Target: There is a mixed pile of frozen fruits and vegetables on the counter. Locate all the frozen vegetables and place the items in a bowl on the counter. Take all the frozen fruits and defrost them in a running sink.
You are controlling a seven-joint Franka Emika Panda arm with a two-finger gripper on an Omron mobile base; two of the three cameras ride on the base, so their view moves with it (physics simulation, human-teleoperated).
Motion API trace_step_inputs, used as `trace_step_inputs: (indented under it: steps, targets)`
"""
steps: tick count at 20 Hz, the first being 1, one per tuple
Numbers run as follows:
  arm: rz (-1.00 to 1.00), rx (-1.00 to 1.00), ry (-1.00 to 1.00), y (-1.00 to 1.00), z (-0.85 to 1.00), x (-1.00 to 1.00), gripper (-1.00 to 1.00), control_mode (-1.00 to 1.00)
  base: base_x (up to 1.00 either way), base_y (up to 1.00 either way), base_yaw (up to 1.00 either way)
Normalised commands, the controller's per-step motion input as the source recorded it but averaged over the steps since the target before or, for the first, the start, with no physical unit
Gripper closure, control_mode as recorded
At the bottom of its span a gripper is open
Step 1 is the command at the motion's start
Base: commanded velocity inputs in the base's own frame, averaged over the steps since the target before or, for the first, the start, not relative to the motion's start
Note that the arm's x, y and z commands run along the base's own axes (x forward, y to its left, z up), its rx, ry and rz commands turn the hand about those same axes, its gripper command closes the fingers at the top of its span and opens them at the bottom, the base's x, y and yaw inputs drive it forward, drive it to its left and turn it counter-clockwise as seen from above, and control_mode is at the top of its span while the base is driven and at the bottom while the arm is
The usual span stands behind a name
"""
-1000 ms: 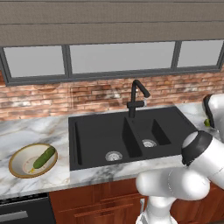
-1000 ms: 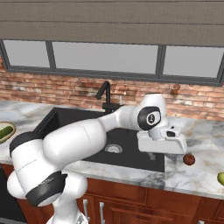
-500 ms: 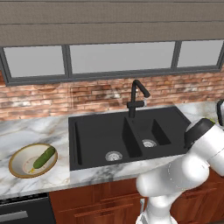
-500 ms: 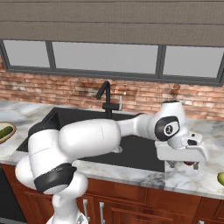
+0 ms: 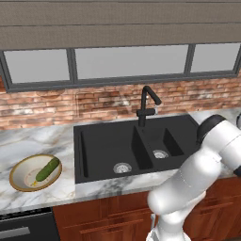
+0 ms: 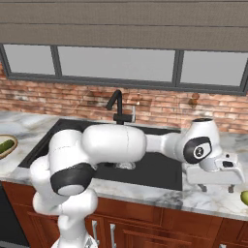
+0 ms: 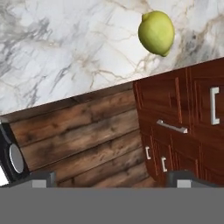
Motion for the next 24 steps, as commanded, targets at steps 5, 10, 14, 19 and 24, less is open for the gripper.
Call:
trace_step_inputs:
  steps: [5, 10, 14, 19, 24]
  targets:
    - [0.12, 0.00, 0.00, -0.34, -0.11, 0.00, -1.00, -1.00, 0.00, 0.00, 0.00]
    - [0.11, 0.00, 0.00, -0.43, -0.13, 0.10, -1.00, -1.00, 0.00, 0.00, 0.00]
    - [0.11, 0.00, 0.01, -0.29, -0.14, 0.43, -1.00, -1.00, 0.00, 0.00, 0.00]
    - [0.09, 0.00, 0.00, -0.17, -0.09, 0.52, -1.00, -1.00, 0.00, 0.00, 0.00]
    - [0.09, 0.02, 0.00, -0.37, -0.26, 0.17, -1.00, -1.00, 0.00, 0.00, 0.00]
